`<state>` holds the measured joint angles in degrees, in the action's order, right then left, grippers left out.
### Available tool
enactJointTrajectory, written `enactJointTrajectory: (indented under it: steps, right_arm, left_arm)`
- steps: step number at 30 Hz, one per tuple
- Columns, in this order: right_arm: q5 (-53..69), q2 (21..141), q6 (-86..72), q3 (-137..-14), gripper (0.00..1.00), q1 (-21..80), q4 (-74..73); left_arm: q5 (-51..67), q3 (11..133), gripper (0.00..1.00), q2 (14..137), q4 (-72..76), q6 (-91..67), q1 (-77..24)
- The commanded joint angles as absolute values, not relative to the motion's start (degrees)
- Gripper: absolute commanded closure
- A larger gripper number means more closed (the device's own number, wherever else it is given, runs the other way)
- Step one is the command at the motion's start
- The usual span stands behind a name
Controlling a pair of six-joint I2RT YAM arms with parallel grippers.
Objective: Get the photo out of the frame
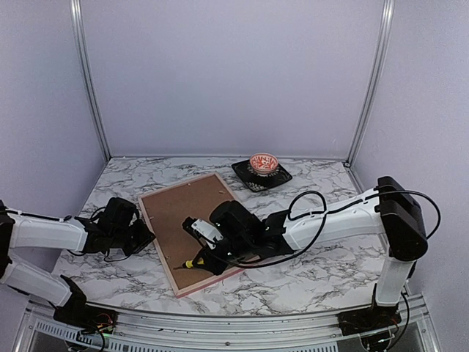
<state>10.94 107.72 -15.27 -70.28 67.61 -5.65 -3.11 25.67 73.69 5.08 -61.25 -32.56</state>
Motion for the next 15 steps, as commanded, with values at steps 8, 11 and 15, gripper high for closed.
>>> enactJointTrajectory:
  steps: [8,11,15]
  right_arm:
    - [9.3,110.1,-17.4,-74.1,1.0,68.1,-5.0]
    - [9.3,110.7,-17.2,-74.8,1.0,68.2,-5.2]
    - [8.8,111.8,-17.3,-75.9,1.0,68.4,-5.7]
  left_arm:
    - [-0.8,22.2,0.85,75.9,9.6,-60.8,-31.1]
    - [-0.3,21.9,0.86,77.5,10.5,-60.6,-31.1]
    - [-0.3,21.6,0.86,78.6,10.5,-60.8,-31.1]
